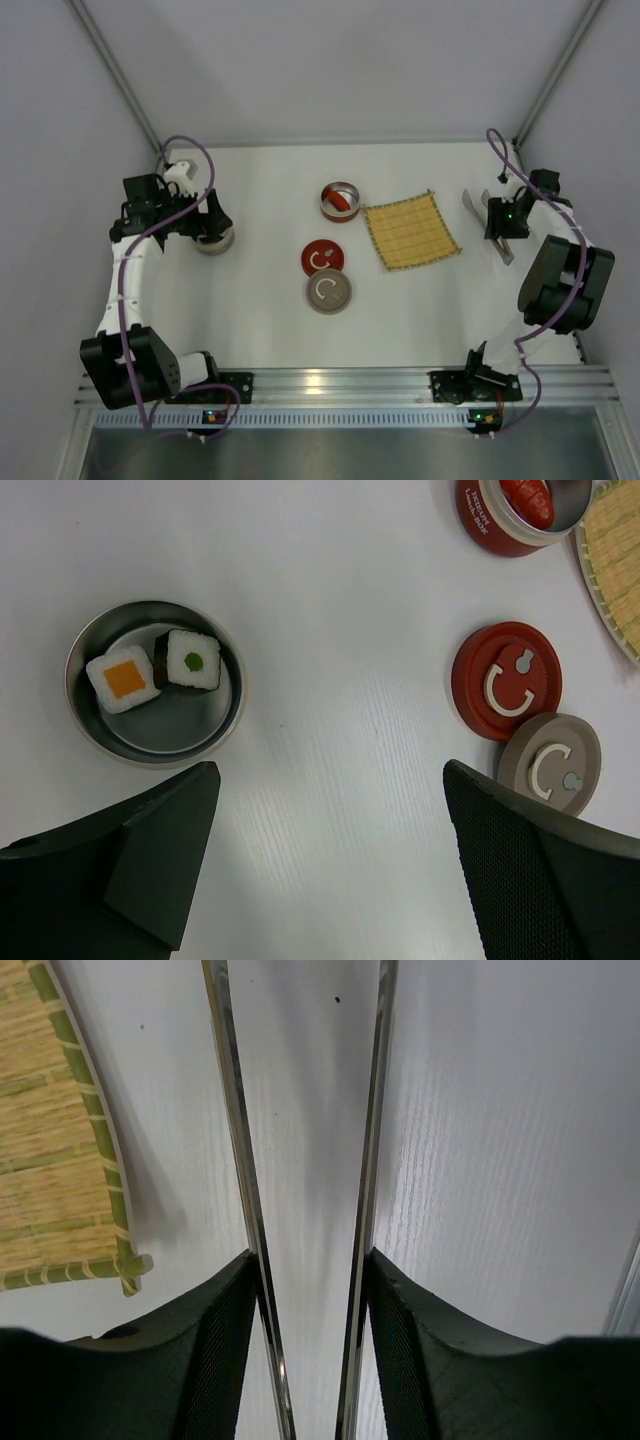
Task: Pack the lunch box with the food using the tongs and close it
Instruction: Place the clamp at the center of the board, then pick up the box lid from the center of the board.
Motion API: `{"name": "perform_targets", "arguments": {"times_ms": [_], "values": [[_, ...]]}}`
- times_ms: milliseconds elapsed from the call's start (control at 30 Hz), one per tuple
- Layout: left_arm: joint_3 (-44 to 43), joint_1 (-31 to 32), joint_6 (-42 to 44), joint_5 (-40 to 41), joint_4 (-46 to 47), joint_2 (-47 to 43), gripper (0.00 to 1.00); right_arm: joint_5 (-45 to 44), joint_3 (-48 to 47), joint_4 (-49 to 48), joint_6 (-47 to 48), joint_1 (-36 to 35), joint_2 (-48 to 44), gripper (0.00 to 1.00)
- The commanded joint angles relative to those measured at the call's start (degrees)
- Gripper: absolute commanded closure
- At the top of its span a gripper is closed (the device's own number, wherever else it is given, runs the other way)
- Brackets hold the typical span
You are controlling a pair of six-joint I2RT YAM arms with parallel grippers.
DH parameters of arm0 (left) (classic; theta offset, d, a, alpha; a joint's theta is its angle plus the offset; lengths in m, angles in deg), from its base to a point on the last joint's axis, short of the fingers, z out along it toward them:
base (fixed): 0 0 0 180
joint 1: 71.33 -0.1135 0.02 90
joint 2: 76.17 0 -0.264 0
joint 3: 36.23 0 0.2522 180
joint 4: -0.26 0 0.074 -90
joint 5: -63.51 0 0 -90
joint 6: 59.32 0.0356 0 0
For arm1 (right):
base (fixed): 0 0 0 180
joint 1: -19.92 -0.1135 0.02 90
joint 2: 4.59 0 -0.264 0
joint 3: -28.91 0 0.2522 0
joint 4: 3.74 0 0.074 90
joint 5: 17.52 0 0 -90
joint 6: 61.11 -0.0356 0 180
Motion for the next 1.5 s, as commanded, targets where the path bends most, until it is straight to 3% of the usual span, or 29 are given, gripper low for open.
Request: {"name": "perform_targets", "arguments": {"times_ms": [0, 300, 467, 633, 733, 900, 1100, 1267, 1467], "values": [[0.53, 0.25, 2.61, -1.27, 0.31, -1.08, 0.02, -0.18, 1.51, -2.78, 1.86, 0.75, -1.03, 0.54], [1.67, 0.34, 9.45, -5.32, -4.34, -1.51, 0.02, 0.7, 5.03, -1.03, 3.8, 0.84, -1.04, 0.43], [2.29, 0.34, 13.59, -4.89, -7.86, -2.04, 0.02, 1.05, 5.12, 0.02, 3.8, 0.84, -1.82, 0.27], [2.29, 0.34, 17.02, -4.27, -10.06, -2.39, 0.02, 2.8, 4.16, 3.27, 4.06, 0.84, -5.34, 0.21], [1.76, 0.43, 19.66, -5.32, -12.25, -2.31, 0.02, 5.61, 2.85, 6.17, 4.59, 0.84, -9.81, 0.21], [0.44, 2.09, 26.25, -9.87, -20.05, -1.17, 0.02, 20.17, -1.19, 14.5, 6.61, -0.56, -18.86, 0.23], [3.25, 9.73, 27.49, -14.55, -23.69, -0.2, 0.04, 31.98, -1.12, 18.58, 4.25, -13.29, -20.55, 0.3], [6.15, 14.31, 21.26, -18.67, -19.04, 1.03, 0.07, 35.4, 2.4, 12.26, -1.72, -26.2, -16.34, 0.38], [8.17, 15.98, 12.75, -25.44, -11.67, 6.38, 0.17, 38.58, 2.05, 7.68, -5.42, -33.24, -9.39, 0.4]]}}
